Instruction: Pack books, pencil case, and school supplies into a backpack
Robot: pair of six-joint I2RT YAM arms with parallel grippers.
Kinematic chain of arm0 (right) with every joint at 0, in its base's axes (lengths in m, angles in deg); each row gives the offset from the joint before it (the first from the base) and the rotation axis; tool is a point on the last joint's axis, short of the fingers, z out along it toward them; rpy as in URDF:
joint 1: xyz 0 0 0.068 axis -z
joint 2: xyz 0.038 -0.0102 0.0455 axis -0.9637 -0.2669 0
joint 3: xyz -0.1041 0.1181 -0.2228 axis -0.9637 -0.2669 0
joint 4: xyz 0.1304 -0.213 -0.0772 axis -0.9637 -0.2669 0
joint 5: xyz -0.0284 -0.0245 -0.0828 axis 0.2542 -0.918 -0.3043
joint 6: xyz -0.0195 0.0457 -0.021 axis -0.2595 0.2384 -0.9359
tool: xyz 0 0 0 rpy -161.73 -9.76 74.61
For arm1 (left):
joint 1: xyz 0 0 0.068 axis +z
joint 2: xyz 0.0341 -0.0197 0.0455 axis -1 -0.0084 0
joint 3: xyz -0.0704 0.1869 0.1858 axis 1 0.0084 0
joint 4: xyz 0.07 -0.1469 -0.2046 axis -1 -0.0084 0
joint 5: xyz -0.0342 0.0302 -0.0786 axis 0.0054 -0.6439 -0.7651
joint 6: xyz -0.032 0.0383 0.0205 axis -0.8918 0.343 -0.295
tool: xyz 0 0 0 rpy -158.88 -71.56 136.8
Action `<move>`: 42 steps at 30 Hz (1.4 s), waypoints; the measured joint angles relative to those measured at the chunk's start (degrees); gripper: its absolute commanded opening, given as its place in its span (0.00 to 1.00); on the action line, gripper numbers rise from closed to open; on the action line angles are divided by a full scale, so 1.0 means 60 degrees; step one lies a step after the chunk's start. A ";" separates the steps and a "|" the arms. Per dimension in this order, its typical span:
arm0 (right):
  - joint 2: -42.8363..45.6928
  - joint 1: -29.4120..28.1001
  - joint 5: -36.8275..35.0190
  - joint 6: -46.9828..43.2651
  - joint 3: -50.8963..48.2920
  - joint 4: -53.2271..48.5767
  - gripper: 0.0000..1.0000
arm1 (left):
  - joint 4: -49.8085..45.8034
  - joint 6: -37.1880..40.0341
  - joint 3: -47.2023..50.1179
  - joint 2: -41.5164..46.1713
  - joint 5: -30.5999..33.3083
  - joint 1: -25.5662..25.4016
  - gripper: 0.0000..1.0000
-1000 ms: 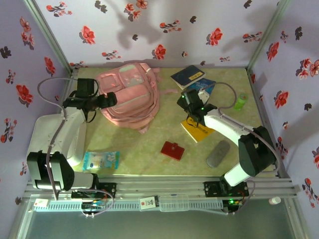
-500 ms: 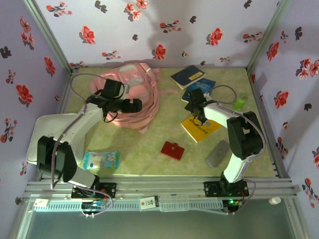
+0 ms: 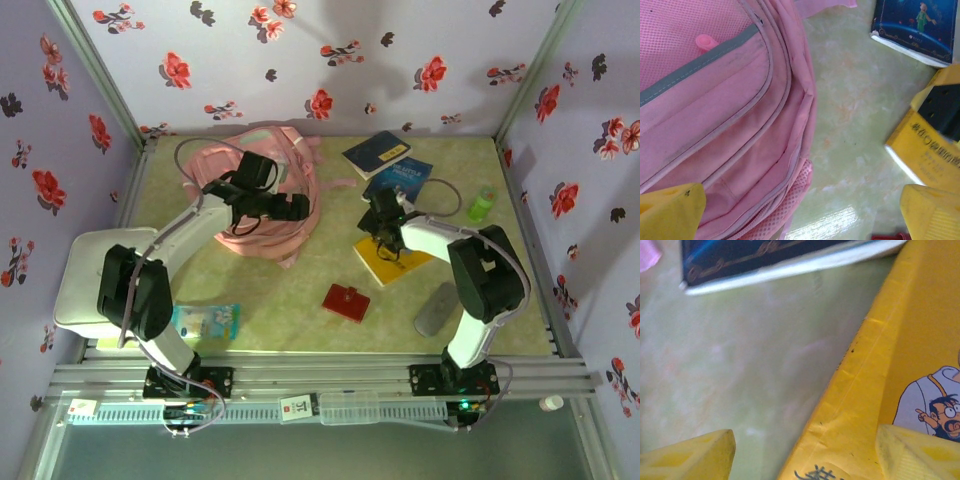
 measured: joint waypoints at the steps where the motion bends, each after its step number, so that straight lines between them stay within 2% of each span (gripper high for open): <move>1: 0.0000 -0.0168 0.0073 0.0073 -0.0066 0.0219 0.74 | 0.0058 -0.0040 0.0000 0.0000 0.0000 -0.0004 1.00; 6: -0.0026 -0.0973 0.0805 0.0484 -0.0430 0.1628 0.70 | 0.0226 -0.0117 0.0000 -0.0018 0.0047 0.0000 1.00; 11: -0.0044 -0.1209 0.1657 0.0616 -0.0459 0.2098 0.71 | 0.0211 -0.0098 0.0000 -0.0040 0.0106 0.0000 1.00; 14: 0.0273 -0.1147 0.1657 0.0499 -0.0455 0.1672 0.72 | 0.0127 -0.0047 -0.0047 -0.0164 0.0076 -0.0004 1.00; 19: 0.1676 -0.0900 0.1144 0.0317 -0.0412 0.0484 0.73 | -0.0051 0.0168 -0.0608 -0.0863 -0.0098 -0.0193 1.00; 25: 0.3169 -0.0594 0.0346 0.0474 -0.0812 -0.0718 0.72 | -0.0248 0.0382 -0.1730 -0.2062 -0.0262 -0.1071 0.96; 30: 0.3541 -0.0474 0.0007 0.0827 -0.1920 -0.1421 0.71 | -0.0495 0.0437 -0.2823 -0.3289 -0.0335 -0.1858 0.89; 35: 0.3493 -0.0317 0.0036 0.1086 -0.2517 -0.1552 0.63 | -0.0659 0.0441 -0.3432 -0.4342 -0.0404 -0.2255 0.83; 38: 0.3286 -0.0106 0.0255 0.1166 -0.2521 -0.1341 0.54 | -0.0918 0.0448 -0.3781 -0.4900 -0.0393 -0.2259 0.78; 42: 0.2827 0.0124 0.0535 0.1231 -0.2521 -0.0929 0.49 | -0.1290 0.0517 -0.4386 -0.5574 -0.0262 -0.2266 0.73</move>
